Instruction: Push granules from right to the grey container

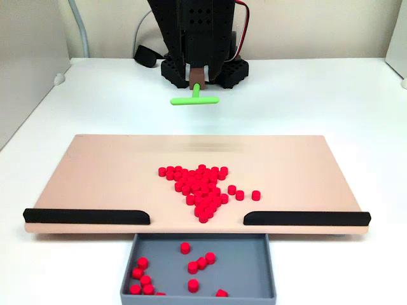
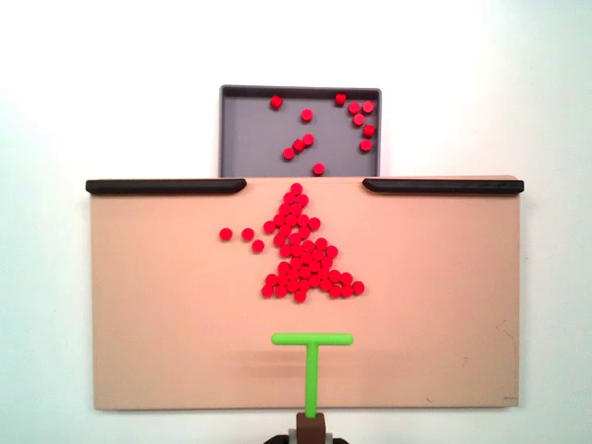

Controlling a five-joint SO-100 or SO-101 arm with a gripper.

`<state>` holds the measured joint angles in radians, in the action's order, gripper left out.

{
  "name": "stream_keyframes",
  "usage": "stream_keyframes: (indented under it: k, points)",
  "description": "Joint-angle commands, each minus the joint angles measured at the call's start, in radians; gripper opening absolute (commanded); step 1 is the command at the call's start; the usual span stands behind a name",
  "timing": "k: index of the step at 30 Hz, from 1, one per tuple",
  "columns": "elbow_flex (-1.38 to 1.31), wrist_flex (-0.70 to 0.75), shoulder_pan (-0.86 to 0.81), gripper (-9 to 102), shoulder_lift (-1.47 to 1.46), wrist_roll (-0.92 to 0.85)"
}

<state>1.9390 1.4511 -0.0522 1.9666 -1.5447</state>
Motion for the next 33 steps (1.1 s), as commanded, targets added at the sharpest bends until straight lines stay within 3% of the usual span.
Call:
stream_keyframes:
  k: [1, 33]
  points:
    - [-0.006, 0.003, 0.005, 0, 0.025, 0.012]
    - [-0.008, -0.009, -0.009, 0, -0.012, -0.006]
